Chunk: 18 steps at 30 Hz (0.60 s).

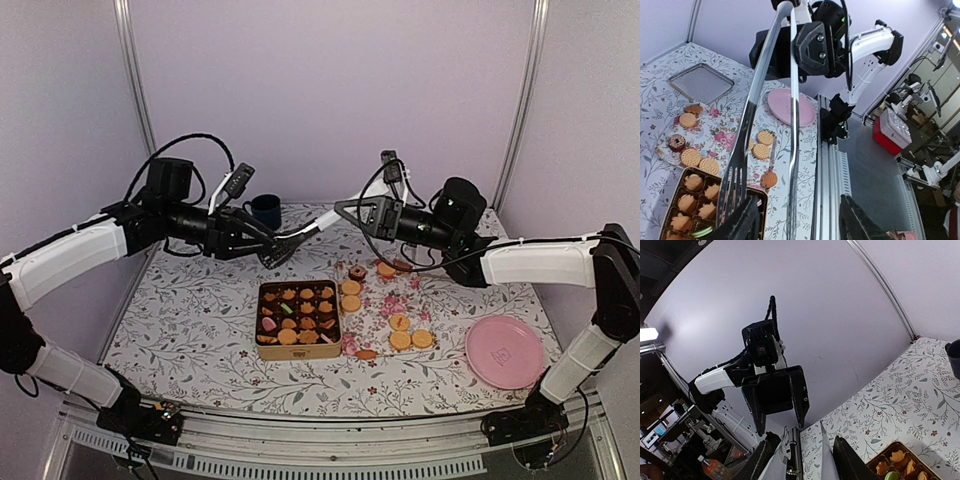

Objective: Pack the cookies
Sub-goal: Pass from the left arm to the right

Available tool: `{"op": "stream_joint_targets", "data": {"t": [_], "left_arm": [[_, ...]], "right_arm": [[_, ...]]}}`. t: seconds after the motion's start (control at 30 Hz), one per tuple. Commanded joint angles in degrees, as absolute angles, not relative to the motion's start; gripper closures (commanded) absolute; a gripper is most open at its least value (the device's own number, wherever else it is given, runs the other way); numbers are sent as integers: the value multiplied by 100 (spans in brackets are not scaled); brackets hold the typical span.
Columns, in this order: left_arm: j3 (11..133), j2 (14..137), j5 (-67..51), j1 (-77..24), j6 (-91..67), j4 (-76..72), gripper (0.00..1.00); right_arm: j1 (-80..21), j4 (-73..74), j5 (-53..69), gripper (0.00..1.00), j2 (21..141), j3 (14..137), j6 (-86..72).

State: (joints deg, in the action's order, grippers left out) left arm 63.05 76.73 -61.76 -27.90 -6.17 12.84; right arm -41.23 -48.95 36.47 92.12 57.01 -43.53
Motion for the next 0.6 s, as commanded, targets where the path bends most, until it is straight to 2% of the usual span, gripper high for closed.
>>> {"op": "stream_joint_targets", "data": {"t": [0.0,0.23,0.57], "left_arm": [[6376,7509,-5880,-2481,376,2336,41],[6056,7444,-5566,-1434,1790,3679,34],[5565,7830,-5382,-308,2646,4248,38]], "right_arm": [[-4107,-3925,3384,59,8703,5610,-3816],[-4154,-2075,2788,60,7978,5425,-2674],[-4738,-283,2470,58,8094,5919,-1343]]}}
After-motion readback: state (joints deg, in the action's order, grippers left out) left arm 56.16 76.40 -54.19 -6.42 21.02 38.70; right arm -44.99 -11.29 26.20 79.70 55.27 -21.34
